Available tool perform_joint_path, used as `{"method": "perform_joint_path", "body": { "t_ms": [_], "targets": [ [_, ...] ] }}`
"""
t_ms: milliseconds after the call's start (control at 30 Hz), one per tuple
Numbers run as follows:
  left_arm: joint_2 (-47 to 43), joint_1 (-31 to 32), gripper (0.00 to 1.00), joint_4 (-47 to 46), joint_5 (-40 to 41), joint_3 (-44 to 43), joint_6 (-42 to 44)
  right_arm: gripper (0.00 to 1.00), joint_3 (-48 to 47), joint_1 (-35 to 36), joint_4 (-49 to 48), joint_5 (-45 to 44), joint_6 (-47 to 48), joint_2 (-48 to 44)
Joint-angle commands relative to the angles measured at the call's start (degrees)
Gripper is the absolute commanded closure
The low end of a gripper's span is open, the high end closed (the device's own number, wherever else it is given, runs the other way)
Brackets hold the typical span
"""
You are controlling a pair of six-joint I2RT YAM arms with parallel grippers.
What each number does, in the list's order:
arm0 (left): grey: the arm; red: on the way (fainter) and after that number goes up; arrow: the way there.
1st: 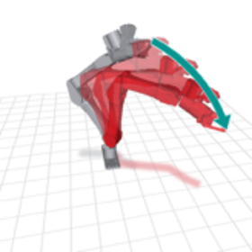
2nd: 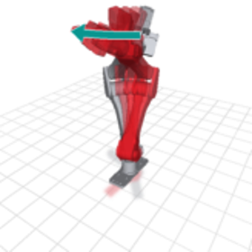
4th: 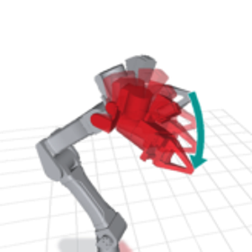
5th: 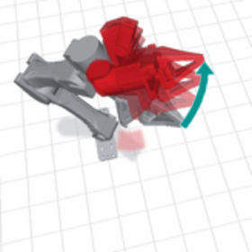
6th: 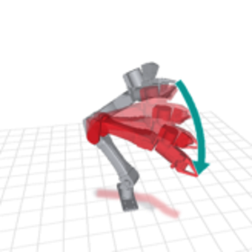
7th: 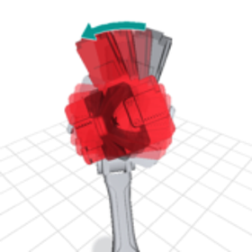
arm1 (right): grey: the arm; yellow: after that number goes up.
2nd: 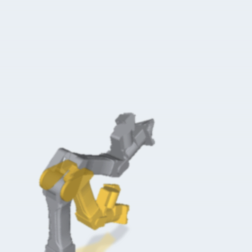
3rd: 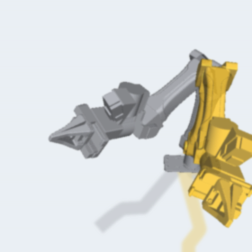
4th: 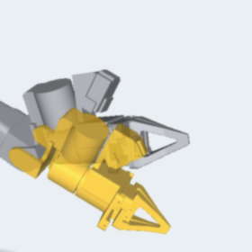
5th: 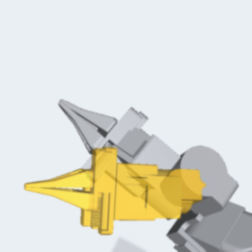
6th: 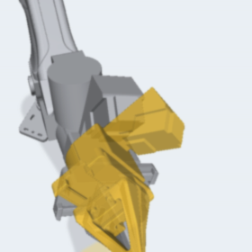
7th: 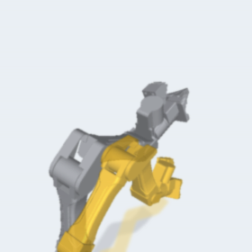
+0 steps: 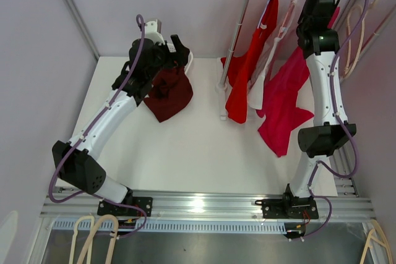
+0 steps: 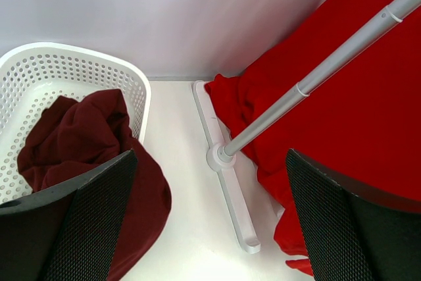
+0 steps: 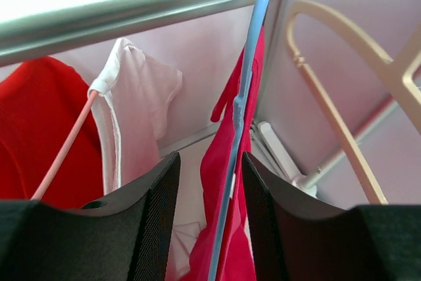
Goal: Remove the t-shirt from the hanger
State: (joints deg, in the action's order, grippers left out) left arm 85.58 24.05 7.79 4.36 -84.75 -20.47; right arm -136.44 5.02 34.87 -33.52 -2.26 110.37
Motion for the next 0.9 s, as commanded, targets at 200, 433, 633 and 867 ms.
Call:
{"method": "perform_joint_path", "body": {
  "t_ms": [200,433,633,867],
  "targets": [
    [-2.9,0.6,0.00,-1.7,-0.4,0.7,0.4,0.55,-1.9,1.0,-1.0,-8.2,2.0,-3.1],
    [-2.4,0.6,0.01,-1.8,-0.4,0.1,0.8,0.55,-2.9,1.0,-3.5,-9.5,5.4,-2.1],
    [-1.8,0.6,0.00,-2.1,-0.1,-0.2,1.2,0.55,-4.3,0.6,-4.5,-8.7,5.8,-0.4],
    [-0.3,0.6,0.01,-1.8,0.2,-1.1,1.4,0.55,-5.2,-0.6,-4.2,-6.7,4.3,1.2]
  ]
}}
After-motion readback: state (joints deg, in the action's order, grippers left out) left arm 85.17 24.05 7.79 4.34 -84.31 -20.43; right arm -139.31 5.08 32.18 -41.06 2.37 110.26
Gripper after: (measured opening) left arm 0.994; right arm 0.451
